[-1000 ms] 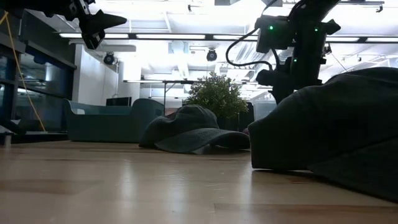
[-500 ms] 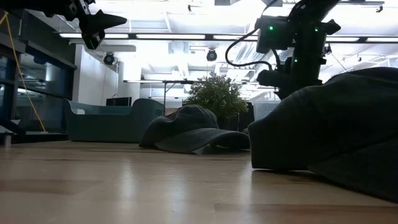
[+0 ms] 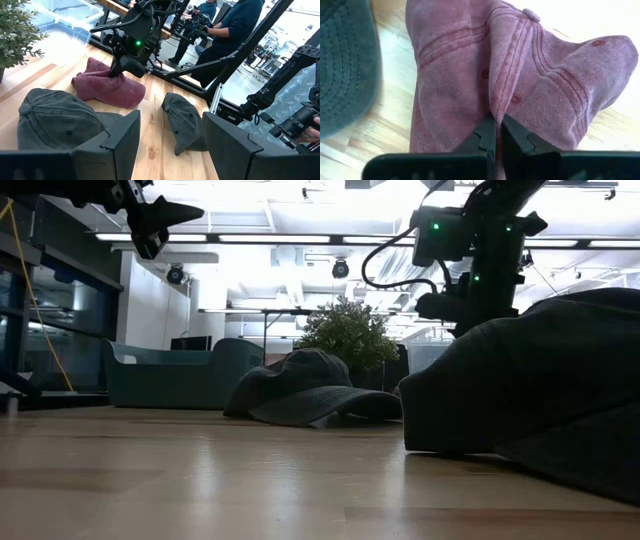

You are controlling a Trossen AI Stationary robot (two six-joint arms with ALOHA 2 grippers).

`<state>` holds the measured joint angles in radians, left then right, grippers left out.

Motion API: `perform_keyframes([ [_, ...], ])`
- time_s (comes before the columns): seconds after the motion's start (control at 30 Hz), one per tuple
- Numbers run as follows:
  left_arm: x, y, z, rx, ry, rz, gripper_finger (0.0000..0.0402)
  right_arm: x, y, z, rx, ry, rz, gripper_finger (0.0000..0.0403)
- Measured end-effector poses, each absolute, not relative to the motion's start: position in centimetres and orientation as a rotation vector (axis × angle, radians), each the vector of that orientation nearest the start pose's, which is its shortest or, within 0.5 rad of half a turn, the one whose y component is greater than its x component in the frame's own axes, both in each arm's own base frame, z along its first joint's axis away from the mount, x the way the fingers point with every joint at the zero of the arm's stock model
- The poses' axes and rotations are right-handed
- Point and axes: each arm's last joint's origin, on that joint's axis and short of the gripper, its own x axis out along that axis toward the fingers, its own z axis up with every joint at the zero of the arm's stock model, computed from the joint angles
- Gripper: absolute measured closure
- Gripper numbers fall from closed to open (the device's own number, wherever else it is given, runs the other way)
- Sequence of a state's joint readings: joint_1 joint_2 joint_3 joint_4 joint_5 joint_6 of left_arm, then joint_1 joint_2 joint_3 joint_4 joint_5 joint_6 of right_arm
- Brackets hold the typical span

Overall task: Pick & Place hat
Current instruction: Put the dark red cap into the blue bin

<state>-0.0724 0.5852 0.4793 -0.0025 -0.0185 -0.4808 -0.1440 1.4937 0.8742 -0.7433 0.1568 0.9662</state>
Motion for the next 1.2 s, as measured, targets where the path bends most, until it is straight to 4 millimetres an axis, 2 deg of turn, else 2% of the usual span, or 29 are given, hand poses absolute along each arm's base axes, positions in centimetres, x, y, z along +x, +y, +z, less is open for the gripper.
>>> perform_keyframes([
  [0.2, 14.6, -1.0, 27.3, -0.475, 0.119, -0.027, 0.0195, 25.1, -4.0, 18.0, 0.809, 1.144, -0.857, 0.04],
  [0.33, 14.6, -1.0, 27.3, -0.475, 0.119, -0.027, 0.0195, 25.4, -4.0, 18.8, 0.808, 1.125, -0.828, 0.0401],
  [0.67, 14.6, -1.0, 27.3, -0.475, 0.119, -0.027, 0.0195, 24.7, -3.1, 22.8, 0.783, 1.122, -0.751, 0.0402],
  [0.87, 14.6, -1.0, 27.3, -0.475, 0.119, -0.027, 0.0195, 24.1, -2.1, 25.8, 0.742, 1.067, -0.637, 0.0402],
  [1.0, 14.6, -1.0, 27.3, -0.475, 0.119, -0.027, 0.0195, 23.5, -1.1, 27.5, 0.666, 1.027, -0.536, 0.0402],
  [1.2, 14.6, -1.0, 27.3, -0.475, 0.119, -0.027, 0.0195, 22.5, 0.4, 28.8, 0.43, 0.96, -0.489, 0.0403],
])
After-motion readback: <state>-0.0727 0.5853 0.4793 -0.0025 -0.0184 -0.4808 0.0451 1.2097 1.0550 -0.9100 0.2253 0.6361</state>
